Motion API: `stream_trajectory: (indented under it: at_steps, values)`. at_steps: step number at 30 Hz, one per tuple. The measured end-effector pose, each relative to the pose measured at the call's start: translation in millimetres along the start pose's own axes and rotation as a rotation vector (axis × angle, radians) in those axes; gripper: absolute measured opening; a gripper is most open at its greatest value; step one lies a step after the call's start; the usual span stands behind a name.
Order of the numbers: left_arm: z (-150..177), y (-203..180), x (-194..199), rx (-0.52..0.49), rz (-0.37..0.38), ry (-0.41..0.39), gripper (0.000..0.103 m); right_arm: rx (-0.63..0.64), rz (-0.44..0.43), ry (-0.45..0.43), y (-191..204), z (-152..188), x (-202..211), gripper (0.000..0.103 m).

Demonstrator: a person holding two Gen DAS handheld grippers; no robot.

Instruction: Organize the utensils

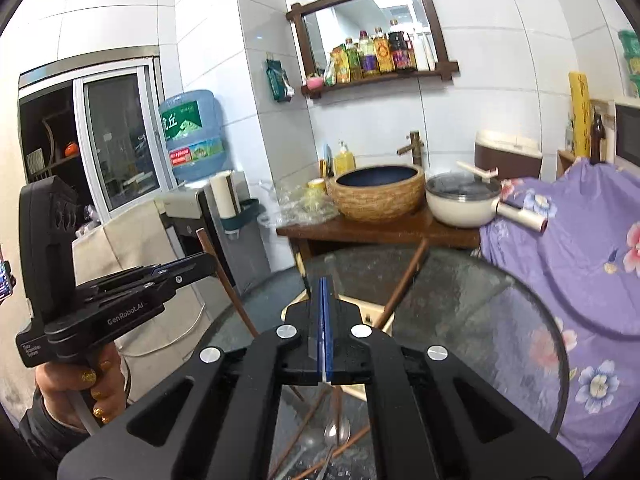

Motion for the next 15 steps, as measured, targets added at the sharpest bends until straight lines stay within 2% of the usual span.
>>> stream_trajectory:
  at_steps: [2, 6, 10, 11, 12, 13, 15]
  values:
    - [-8, 1, -2, -0.004, -0.011, -0.010, 0.006, 0.020, 0.015, 0.004, 1, -4, -6, 0.001]
    - [-10, 3, -4, 0.022, -0.007, -0.006, 0.006, 0.010, 0.028, 0.029, -5, 8, -17, 0.001]
    - [3, 8, -9, 0.024, -0.014, 0.014, 0.006, -0.021, 0.076, 0.137, -22, 60, -41, 0.004]
    - [6, 9, -10, 0.027, -0.013, 0.019, 0.006, -0.031, 0.080, 0.163, -25, 74, -46, 0.008]
    - [8, 10, -10, 0.031, -0.012, 0.024, 0.006, -0.040, 0.076, 0.213, -27, 96, -53, 0.020]
    - [12, 12, -11, 0.036, -0.014, 0.030, 0.006, -0.044, 0.070, 0.246, -28, 110, -57, 0.037]
    - [18, 16, -12, 0.036, -0.019, 0.040, 0.006, -0.046, 0.061, 0.294, -26, 142, -65, 0.043]
Point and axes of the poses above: each gripper's, at about its wrist camera, not at the fingertips, and x roughly against the way its jaws point, y to its left, z to its underside, the point moved 10 cm from there along -x, roughly the way its jaws point, and after that the axes turned 10 degrees about -y, right-handed, at the moved point
